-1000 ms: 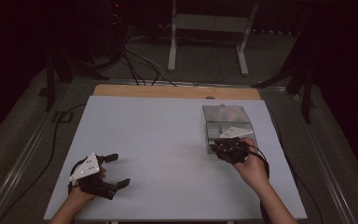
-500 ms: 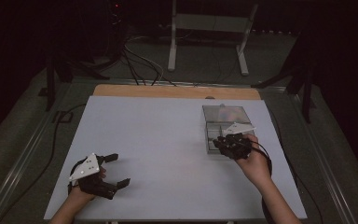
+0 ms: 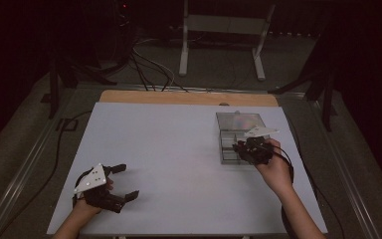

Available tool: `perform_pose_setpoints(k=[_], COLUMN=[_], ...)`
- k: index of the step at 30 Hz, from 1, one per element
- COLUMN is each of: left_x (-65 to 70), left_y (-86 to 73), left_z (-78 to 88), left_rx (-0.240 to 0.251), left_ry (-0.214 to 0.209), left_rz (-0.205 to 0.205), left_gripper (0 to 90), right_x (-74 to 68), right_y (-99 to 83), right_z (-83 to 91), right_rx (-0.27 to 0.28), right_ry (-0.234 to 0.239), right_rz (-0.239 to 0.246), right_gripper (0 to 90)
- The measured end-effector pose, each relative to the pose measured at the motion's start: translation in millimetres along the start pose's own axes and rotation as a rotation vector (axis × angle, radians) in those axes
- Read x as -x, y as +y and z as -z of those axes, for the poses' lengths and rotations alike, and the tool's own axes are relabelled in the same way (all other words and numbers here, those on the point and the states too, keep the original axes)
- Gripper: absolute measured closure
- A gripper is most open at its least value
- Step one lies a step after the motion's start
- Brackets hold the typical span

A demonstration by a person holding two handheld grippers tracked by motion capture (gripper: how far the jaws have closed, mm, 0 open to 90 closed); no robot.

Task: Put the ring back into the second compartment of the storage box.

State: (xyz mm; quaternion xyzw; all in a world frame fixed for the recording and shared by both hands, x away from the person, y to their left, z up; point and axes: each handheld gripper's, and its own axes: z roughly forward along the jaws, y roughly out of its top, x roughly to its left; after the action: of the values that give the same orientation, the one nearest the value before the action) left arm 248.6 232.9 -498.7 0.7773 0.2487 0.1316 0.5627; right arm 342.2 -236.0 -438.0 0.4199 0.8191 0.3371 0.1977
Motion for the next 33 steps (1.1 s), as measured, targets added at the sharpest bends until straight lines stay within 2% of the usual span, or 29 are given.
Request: perform_pose_setpoints(k=[16, 23, 33], left_x=[-0.2, 0.5, 0.2], left_y=[-0.2, -0.1, -0.2], left_z=[-0.2, -0.7, -0.7], left_rx=[0.0, -0.002, -0.004], left_ry=[0.002, 0.0, 0.0], left_rz=[0.0, -0.003, -0.002], left_gripper=[0.9, 0.9, 1.0], right_x=[22.9, 31.0, 44.8], right_y=[3.2, 5.7, 3.1], right_z=[-5.8, -16.2, -35.2], right_rx=[-0.012, -0.035, -0.062], right_ry=[-0.045, -0.06, -0.062], right_rz=[-0.039, -0.05, -0.107], right_gripper=[71.7, 71.7, 71.5])
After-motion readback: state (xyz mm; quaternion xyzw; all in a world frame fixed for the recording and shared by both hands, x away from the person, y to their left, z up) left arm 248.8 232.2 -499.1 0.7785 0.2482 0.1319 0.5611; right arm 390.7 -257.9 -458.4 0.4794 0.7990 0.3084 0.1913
